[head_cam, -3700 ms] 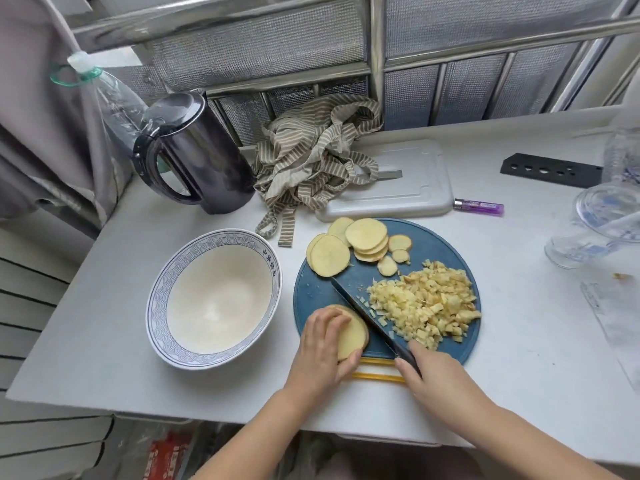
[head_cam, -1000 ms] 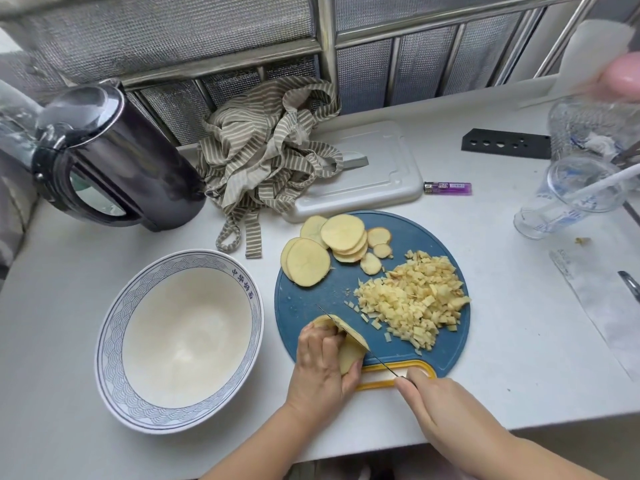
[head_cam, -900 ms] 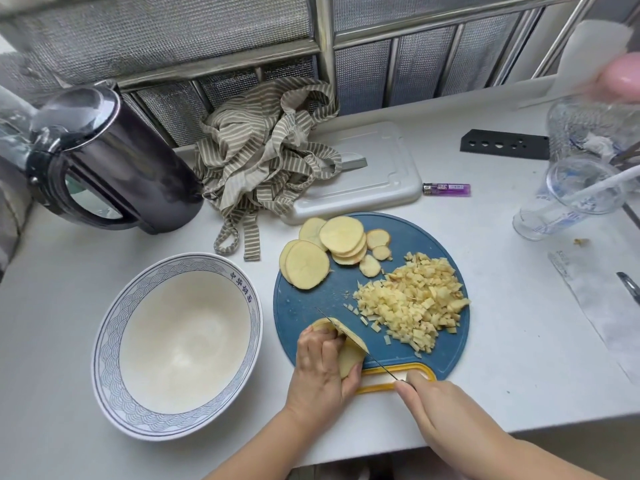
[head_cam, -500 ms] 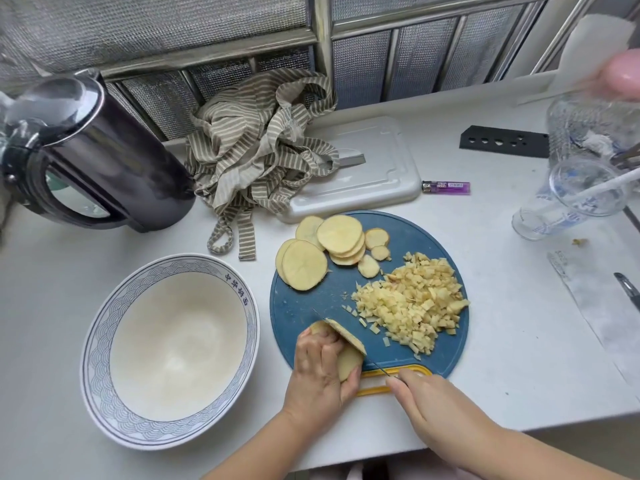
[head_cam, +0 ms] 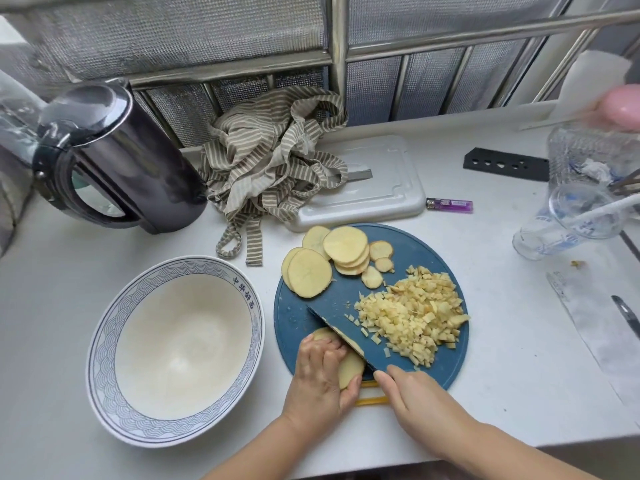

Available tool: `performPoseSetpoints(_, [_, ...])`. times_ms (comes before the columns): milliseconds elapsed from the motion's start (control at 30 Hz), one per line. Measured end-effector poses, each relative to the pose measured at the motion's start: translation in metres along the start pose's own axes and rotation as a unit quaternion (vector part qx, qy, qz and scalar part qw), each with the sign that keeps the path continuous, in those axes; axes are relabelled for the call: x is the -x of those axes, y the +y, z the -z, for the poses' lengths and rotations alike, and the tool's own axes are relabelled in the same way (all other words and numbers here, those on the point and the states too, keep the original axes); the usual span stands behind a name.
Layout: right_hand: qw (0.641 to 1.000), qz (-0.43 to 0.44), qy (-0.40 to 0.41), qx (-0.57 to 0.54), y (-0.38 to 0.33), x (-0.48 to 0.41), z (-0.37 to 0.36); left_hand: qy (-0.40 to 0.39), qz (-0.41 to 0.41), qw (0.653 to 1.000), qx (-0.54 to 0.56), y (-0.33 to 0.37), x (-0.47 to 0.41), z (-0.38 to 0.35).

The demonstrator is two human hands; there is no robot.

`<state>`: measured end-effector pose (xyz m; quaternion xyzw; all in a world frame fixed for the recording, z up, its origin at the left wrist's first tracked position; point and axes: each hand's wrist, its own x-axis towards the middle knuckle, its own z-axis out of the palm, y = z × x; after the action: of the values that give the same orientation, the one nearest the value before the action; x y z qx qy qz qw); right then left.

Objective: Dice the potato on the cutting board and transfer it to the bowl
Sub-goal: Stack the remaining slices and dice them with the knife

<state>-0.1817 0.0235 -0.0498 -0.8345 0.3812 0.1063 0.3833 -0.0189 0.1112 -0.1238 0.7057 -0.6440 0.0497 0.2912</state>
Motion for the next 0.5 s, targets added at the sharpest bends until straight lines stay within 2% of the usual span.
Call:
performPoseSetpoints(233, [0.999,-0.005,0.022,-0.024,-0.002,0.003,0.004,-0.010,0.006,1.000,0.027,0.000,-0.002,0.003])
performPoseSetpoints(500, [0.997,-0.024,0.014,-0.075,-0.005,0.005,0.011,-0.080,-0.014,0.994,0.076,-0.011,0.000,0.018])
